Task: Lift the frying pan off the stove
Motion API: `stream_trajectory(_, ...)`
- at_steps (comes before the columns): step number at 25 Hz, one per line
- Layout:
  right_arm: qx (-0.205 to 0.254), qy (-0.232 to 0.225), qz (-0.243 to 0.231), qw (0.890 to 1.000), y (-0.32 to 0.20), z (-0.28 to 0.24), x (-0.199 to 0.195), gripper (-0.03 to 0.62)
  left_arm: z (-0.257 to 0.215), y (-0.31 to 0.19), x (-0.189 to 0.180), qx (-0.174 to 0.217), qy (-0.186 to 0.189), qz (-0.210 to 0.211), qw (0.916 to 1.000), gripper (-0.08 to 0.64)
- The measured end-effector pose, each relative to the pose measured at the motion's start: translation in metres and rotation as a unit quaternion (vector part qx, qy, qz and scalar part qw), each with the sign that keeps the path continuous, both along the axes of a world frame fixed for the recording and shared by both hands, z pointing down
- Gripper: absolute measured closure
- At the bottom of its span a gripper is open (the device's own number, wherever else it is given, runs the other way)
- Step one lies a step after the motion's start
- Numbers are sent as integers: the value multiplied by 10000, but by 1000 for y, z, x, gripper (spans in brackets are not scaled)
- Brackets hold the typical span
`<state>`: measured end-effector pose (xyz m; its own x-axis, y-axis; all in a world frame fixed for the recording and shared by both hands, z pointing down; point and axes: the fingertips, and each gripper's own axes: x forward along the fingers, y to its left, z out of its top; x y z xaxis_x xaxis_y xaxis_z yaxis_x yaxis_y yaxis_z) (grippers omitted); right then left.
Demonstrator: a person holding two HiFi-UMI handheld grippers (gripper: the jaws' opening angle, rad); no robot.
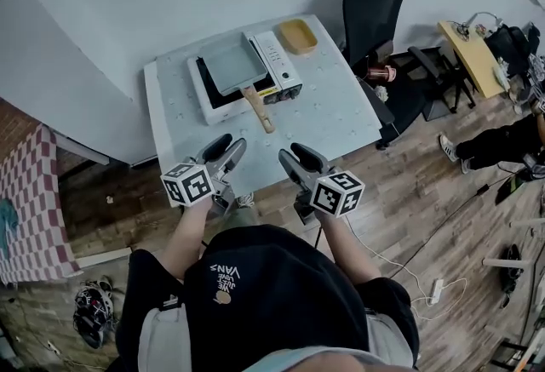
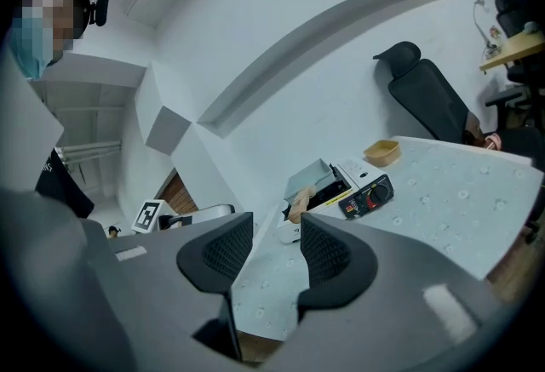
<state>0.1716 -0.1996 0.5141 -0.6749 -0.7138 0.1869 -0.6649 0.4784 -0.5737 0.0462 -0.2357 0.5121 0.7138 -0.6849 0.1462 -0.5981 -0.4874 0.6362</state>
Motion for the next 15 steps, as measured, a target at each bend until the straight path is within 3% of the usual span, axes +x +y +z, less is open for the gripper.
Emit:
stream_trajectory(3,-127,-70,-115,9998,-16,2,-6,428,3,-18,4,-227,314,142,9991,302)
stream_trajectory(8,-343,-68,-356,9988,-42,7,-18,428,15,-49,6,-630,686,294,9952,279)
stream_trajectory(15,-948,-320,-532,9936,-71,22,-34,426,33,-83,18,-1306,1324,607,9807,264)
